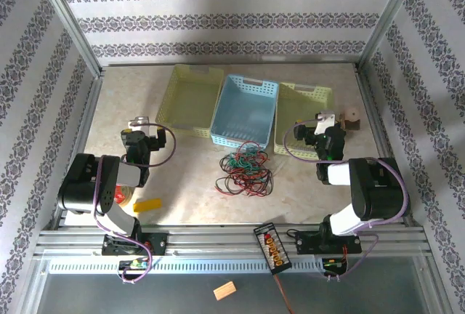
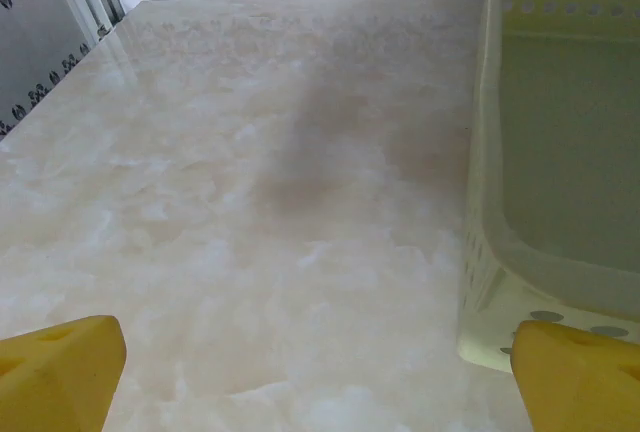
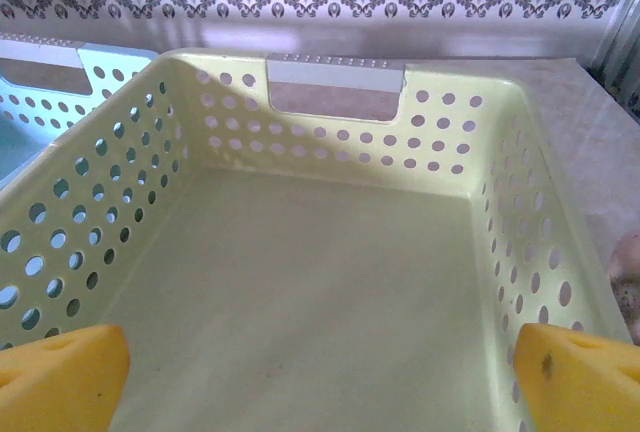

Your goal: Untangle the cables

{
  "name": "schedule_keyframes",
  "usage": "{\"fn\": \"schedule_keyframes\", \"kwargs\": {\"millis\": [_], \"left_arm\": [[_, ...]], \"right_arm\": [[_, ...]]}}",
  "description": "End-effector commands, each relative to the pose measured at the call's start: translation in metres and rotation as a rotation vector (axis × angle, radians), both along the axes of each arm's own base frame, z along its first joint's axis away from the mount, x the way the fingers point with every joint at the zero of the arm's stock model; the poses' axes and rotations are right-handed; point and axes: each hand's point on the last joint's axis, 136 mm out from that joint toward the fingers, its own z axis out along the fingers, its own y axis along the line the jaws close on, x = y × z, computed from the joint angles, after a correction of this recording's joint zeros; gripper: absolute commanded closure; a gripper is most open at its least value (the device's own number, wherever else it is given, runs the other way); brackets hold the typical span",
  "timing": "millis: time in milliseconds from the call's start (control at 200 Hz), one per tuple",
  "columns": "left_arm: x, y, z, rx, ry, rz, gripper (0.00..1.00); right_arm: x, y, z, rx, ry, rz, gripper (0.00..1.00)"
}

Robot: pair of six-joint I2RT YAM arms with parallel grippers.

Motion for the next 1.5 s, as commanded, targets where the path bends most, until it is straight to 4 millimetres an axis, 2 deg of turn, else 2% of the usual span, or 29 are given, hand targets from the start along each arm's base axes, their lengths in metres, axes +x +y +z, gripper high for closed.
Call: {"fn": "schedule_keyframes", "kwargs": {"millis": [0, 895, 1005, 1095, 1175, 1220, 1299, 1389, 1449, 1494], "left_arm": [[0.006, -0.003, 0.010, 0.001, -0.040, -0.009, 0.01], [0.006, -0.003, 0.010, 0.002, -0.039, -0.010, 0.01], [0.006, -0.002, 0.010, 0.005, -0.039, -0.008, 0.01], [0.010, -0.003, 0.028, 0.033, -0.020, 0.010, 0.01], [0.014, 0.003, 0.044, 0.000, 0.109, 0.075, 0.01], [0.016, 0.000, 0.051, -0.014, 0.142, 0.068, 0.01], [0.018, -0.008, 0.062, 0.003, 0.145, 0.053, 0.01], [0.016, -0.018, 0.073, -0.032, 0.099, 0.087, 0.01], [0.016, -0.038, 0.073, -0.125, 0.109, 0.032, 0.01], [0.015, -0.061, 0.070, -0.165, 0.132, -0.031, 0.01]], "right_arm": [[0.003, 0.002, 0.002, 0.022, -0.004, 0.012, 0.01], [0.003, 0.002, 0.002, 0.024, -0.004, 0.011, 0.02], [0.003, -0.003, 0.002, 0.027, -0.004, -0.014, 0.02], [0.003, -0.003, 0.002, 0.026, -0.004, -0.012, 0.02], [0.005, -0.002, 0.015, 0.024, -0.010, -0.010, 0.01], [0.004, -0.005, 0.025, 0.015, 0.011, -0.034, 0.01], [-0.003, -0.016, 0.051, 0.030, 0.066, -0.130, 0.01], [-0.012, -0.011, 0.083, -0.021, 0.066, -0.179, 0.01], [-0.018, 0.017, 0.097, -0.058, 0.084, -0.097, 0.01], [-0.024, 0.039, 0.102, -0.088, 0.117, -0.041, 0.02]]}}
